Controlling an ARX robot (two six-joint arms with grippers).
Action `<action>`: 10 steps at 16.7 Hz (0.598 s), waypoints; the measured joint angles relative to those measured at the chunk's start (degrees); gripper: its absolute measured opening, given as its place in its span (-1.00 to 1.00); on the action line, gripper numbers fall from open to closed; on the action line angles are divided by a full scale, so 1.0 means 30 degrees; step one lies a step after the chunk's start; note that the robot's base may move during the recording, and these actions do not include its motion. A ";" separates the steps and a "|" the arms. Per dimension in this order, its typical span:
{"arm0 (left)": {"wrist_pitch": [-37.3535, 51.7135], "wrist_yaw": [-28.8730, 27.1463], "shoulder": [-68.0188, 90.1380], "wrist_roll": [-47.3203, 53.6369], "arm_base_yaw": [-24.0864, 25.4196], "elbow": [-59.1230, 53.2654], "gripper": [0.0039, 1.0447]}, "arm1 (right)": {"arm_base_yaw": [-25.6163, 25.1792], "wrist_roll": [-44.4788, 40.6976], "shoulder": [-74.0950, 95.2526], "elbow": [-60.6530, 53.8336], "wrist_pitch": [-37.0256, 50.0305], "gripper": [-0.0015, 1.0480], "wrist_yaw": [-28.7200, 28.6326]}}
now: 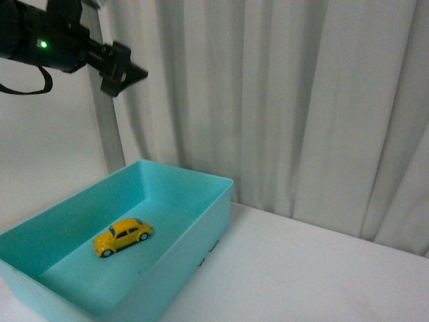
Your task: Wind up and store yellow beetle toy
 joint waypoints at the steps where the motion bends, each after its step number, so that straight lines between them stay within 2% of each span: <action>1: 0.2827 -0.0554 -0.2550 -0.2973 -0.1122 -0.2980 0.33 | 0.0000 0.0000 0.0000 0.0000 0.0000 0.87 0.0000; 2: 0.4116 -0.1151 -0.4940 -0.5085 -0.2215 -0.5151 0.12 | 0.0000 0.0000 0.0000 0.0000 -0.0015 0.87 0.0000; 4: 0.5056 -0.2463 -0.7839 -0.7213 -0.3235 -0.8473 -0.33 | 0.0000 0.0000 0.0000 0.0000 -0.0007 0.87 0.0007; 7: 0.5238 -0.3963 -0.9508 -0.8087 -0.4692 -1.1672 -0.98 | 0.0000 -0.0007 0.0000 0.0000 -0.0007 0.87 0.0007; 10: 0.5304 -0.4954 -1.1555 -0.8123 -0.5625 -1.3187 -0.97 | 0.0000 0.0000 0.0000 0.0000 -0.0007 0.87 0.0007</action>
